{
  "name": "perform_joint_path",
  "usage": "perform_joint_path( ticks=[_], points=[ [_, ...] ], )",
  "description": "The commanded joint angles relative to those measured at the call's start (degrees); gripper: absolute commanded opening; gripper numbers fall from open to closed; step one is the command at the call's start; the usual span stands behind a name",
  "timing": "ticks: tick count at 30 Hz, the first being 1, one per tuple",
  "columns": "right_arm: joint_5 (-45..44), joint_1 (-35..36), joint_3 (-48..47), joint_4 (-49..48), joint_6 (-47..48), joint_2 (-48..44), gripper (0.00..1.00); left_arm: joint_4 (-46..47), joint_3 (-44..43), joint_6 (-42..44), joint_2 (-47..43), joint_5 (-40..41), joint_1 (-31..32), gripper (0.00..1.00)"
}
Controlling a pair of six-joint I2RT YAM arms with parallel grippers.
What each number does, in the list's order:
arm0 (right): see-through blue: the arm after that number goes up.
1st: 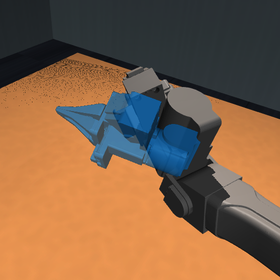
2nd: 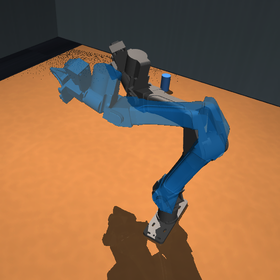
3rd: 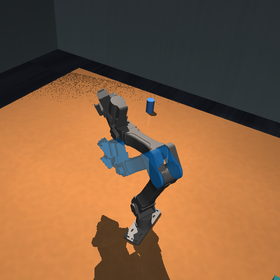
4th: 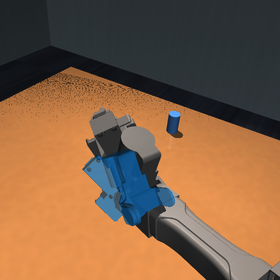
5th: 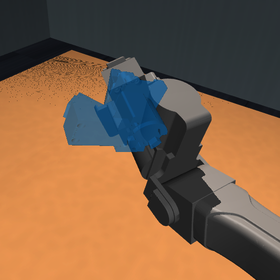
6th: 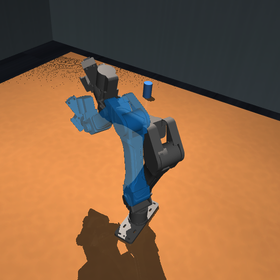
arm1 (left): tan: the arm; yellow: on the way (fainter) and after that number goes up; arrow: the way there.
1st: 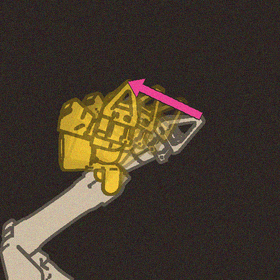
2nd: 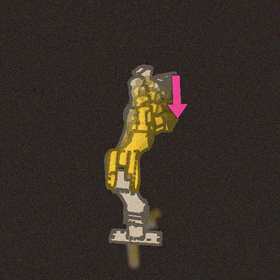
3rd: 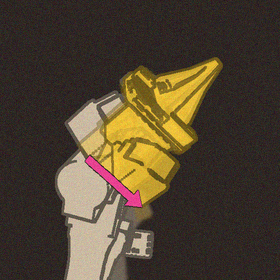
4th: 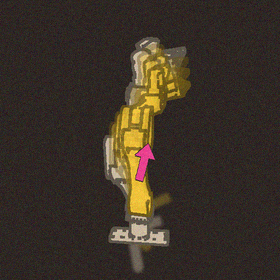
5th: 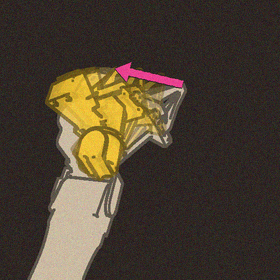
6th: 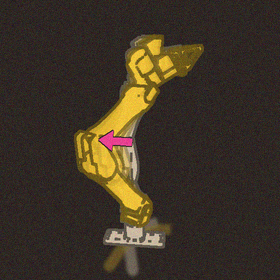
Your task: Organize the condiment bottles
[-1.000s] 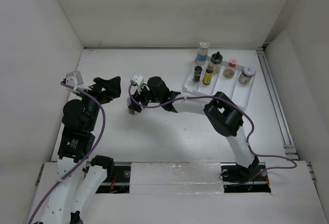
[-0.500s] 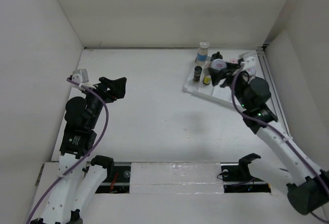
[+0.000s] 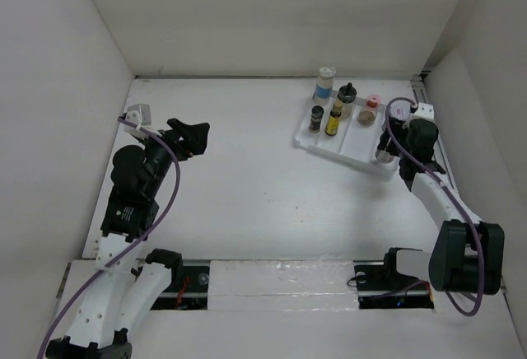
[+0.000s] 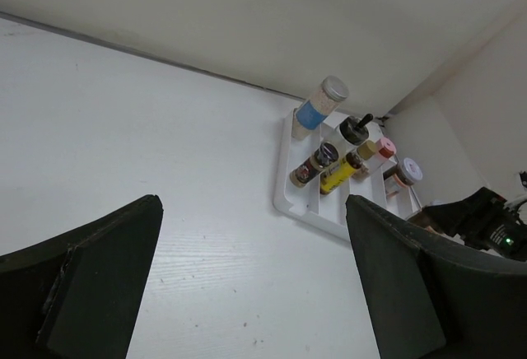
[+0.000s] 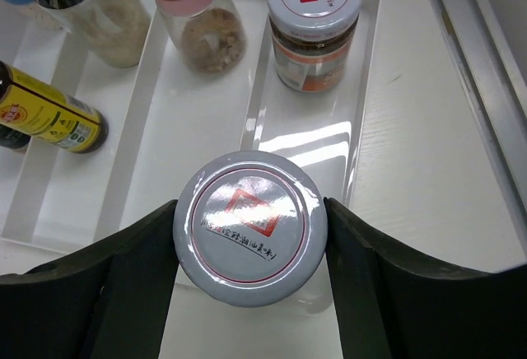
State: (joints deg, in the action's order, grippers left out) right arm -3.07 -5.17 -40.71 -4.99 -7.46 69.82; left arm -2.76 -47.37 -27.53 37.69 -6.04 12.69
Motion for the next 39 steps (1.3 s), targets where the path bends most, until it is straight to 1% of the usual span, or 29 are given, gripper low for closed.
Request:
perform_joint_path(
  ticks=[1, 7, 8, 10, 14, 17, 20, 21, 23, 24, 25, 28, 32, 35, 36, 39],
  points=[
    [-0.35, 0.25, -2.45, -13.11, -2.55, 0.91, 0.39, 3.12, -0.35, 0.28, -0.16, -0.72, 0.14, 0.90],
    [-2.03, -0.90, -1.13, -16.36, -3.79, 5.58, 0.39, 3.12, -0.35, 0.80, 0.45, -0.72, 0.14, 0.90],
    [-2.72, -0.90, -1.13, -16.36, -3.79, 6.37, 0.41, 3.12, -0.35, 0.81, 0.45, -0.72, 0.14, 0.90],
    [-5.00, -1.50, -1.13, -16.36, -3.79, 6.90, 0.41, 3.12, -0.35, 0.81, 0.45, -0.72, 0.14, 0.90],
    [-5.02, -2.74, -0.60, -17.51, -4.40, 6.91, 0.41, 2.59, -0.35, 0.81, 1.16, -0.72, 0.14, 0.90],
    [-5.80, -2.74, -0.60, -17.51, -4.40, 8.05, 0.43, 2.59, -0.35, 0.81, 1.16, -0.72, 0.14, 0.90],
    [-4.67, -2.74, -1.22, -17.51, -4.40, 10.50, 0.51, 2.59, -0.35, 0.81, 1.77, -0.72, 0.14, 0.90],
    [-3.71, -3.44, -1.74, -17.51, -4.92, 10.51, 0.58, 2.59, -0.35, 0.81, 1.77, -0.72, 0.14, 0.90],
    [-3.00, -3.44, -1.74, -16.98, -4.93, 10.51, 0.65, 2.59, -0.35, 0.81, 1.77, -0.72, 0.14, 0.90],
    [-2.47, -3.44, -1.74, -16.98, -4.93, 10.51, 0.74, 2.59, -0.35, 0.81, 1.77, -0.72, 0.14, 0.90],
    [-1.94, -3.44, -1.74, -16.20, -4.93, 10.51, 0.77, 2.59, -0.35, 0.81, 1.77, -0.72, 0.14, 0.90],
    [0.52, -4.67, -1.74, -15.04, -6.15, 9.99, 0.80, 2.59, -0.35, 0.81, 1.77, -0.72, 0.14, 0.90],
    [2.98, -5.72, -1.22, -14.44, -6.77, 8.14, 0.91, 2.59, -0.35, 0.81, 1.16, -1.25, 0.14, 0.90],
    [4.56, -5.73, -0.69, -13.73, -6.77, 3.49, 0.93, 2.59, -0.35, 0.81, 1.16, -1.25, 0.14, 0.91],
    [4.56, -5.73, -0.69, -13.73, -6.77, 0.35, 0.95, 2.59, -0.35, 0.81, 1.16, -1.77, 0.14, 0.91],
    [6.49, -3.28, -2.70, -12.58, -6.25, -4.85, 0.99, 2.59, -0.35, 0.81, 1.16, -2.31, 0.14, 0.93]
  ],
)
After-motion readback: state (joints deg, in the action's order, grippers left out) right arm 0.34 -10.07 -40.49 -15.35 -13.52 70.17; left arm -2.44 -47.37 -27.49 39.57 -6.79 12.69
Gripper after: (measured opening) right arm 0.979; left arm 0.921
